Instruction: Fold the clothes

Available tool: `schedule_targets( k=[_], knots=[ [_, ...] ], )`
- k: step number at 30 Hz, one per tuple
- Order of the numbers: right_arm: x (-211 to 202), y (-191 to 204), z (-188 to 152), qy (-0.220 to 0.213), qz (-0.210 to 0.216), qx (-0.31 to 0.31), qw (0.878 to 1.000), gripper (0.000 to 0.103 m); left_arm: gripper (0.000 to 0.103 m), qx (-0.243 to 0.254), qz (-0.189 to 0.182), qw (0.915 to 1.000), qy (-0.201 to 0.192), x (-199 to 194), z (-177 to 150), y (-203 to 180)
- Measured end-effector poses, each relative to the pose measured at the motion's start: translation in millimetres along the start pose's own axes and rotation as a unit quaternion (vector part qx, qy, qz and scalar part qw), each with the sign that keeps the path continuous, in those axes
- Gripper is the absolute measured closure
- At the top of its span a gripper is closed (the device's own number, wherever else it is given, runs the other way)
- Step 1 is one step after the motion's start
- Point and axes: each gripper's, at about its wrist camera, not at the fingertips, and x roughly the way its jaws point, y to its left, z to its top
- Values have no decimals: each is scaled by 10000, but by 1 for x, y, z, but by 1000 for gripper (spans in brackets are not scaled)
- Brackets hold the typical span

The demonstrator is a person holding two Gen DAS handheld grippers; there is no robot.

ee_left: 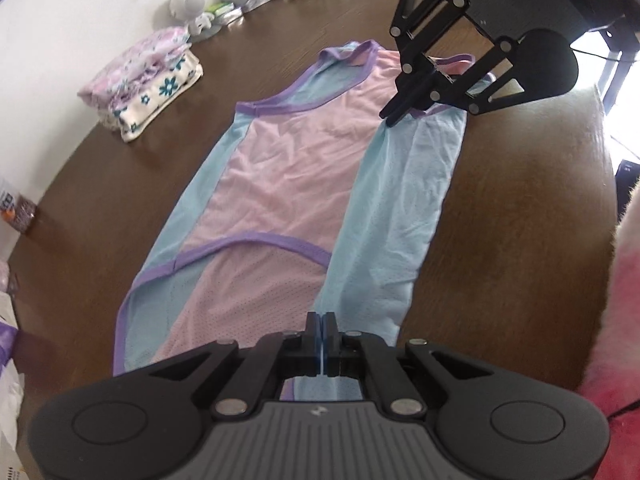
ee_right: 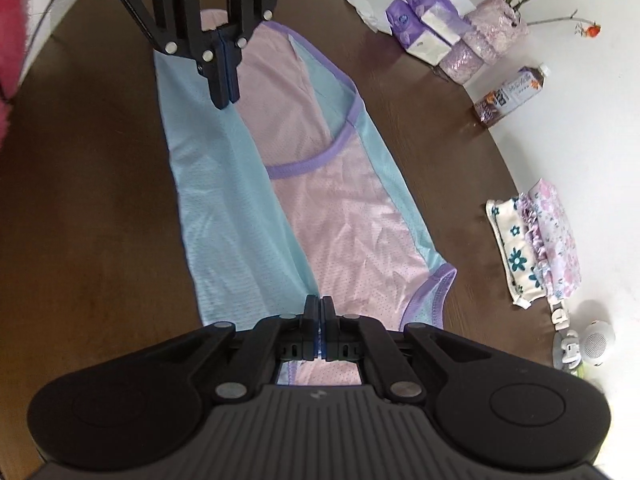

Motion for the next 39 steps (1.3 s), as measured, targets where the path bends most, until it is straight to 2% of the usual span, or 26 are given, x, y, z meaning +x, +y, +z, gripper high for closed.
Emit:
schedule_targets(
  k=[6, 9, 13, 15, 16, 17, 18, 20, 24, 29, 34, 39],
  knots=[
    [19, -8, -6, 8, 173, 296, 9994, 102, 102, -147, -134, 9998, 45, 14, -2, 9],
    [23, -12, -9, -55, 249, 541, 9982, 102, 97, -321, -160, 9994, 31, 17, -4, 13],
    [23, -27, -18, -246, 474, 1327, 9897, 98, 90, -706, -120, 9973, -154, 12, -11, 18],
    [16, -39, -29, -509, 491, 1995, 9773, 94, 84, -1074, -62, 9933, -421, 2, -19, 23],
    [11, -44, -36, -663, 497, 2348, 9685, 86, 77, -1328, -15, 9894, -578, -5, -26, 27],
    [5, -50, -43, -821, 501, 2702, 9580, 77, 75, -1578, 32, 9848, -725, -10, -33, 29],
    [0, -54, -50, -936, 503, 2983, 9486, 74, 75, -1787, 54, 9801, -859, -15, -41, 30],
    [-9, -57, -62, -1089, 502, 3410, 9324, 74, 75, -2165, 89, 9699, -1109, -23, -56, 31],
    [-13, -43, -63, -1193, 539, 3731, 9185, 74, 78, -2562, 80, 9559, -1434, -29, -70, 22],
    [8, -14, -55, -1223, 750, 4183, 8969, 74, 81, -2789, -64, 9479, -1541, -18, -76, 14],
    [16, 2, -63, -1338, 433, 4738, 8694, 75, 81, -3022, -1, 9427, -1413, -6, -90, 16],
    [13, 2, -82, -1476, 245, 5271, 8365, 75, 83, -3453, 4, 9249, -1593, -10, -114, 25]
  ],
)
